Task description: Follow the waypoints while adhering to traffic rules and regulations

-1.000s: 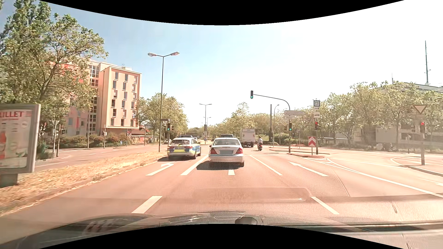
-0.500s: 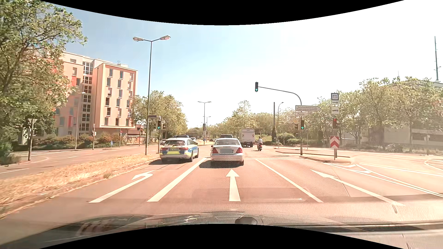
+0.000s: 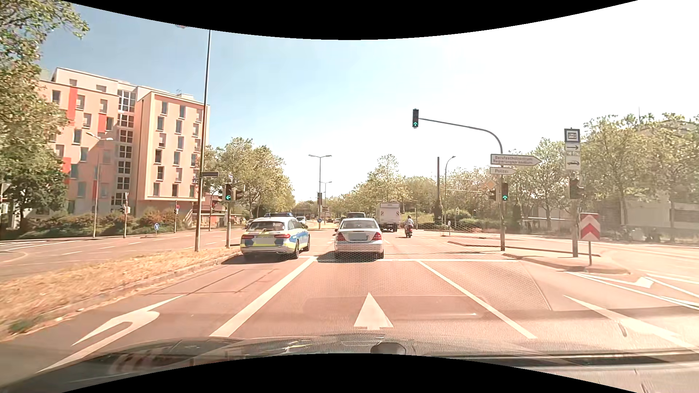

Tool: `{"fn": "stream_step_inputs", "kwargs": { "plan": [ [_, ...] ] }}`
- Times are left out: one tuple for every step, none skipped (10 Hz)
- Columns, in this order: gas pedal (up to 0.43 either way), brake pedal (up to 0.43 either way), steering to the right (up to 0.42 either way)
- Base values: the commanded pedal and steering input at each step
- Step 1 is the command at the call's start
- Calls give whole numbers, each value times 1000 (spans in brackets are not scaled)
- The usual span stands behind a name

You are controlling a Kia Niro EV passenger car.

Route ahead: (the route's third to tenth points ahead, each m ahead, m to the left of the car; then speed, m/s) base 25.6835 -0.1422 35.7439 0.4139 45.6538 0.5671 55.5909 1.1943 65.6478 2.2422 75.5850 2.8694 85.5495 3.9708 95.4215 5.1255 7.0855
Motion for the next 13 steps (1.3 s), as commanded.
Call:
{"fn": "stream_step_inputs", "kwargs": {
  "plan": [
    [150,0,-1],
    [150,0,-1],
    [150,0,-2],
    [150,0,-3],
    [150,0,-3],
    [157,0,-4],
    [169,0,-4],
    [169,0,-4],
    [169,0,-4],
    [169,0,-4],
    [169,0,-3],
    [169,0,-4],
    [169,0,-4]
  ]
}}
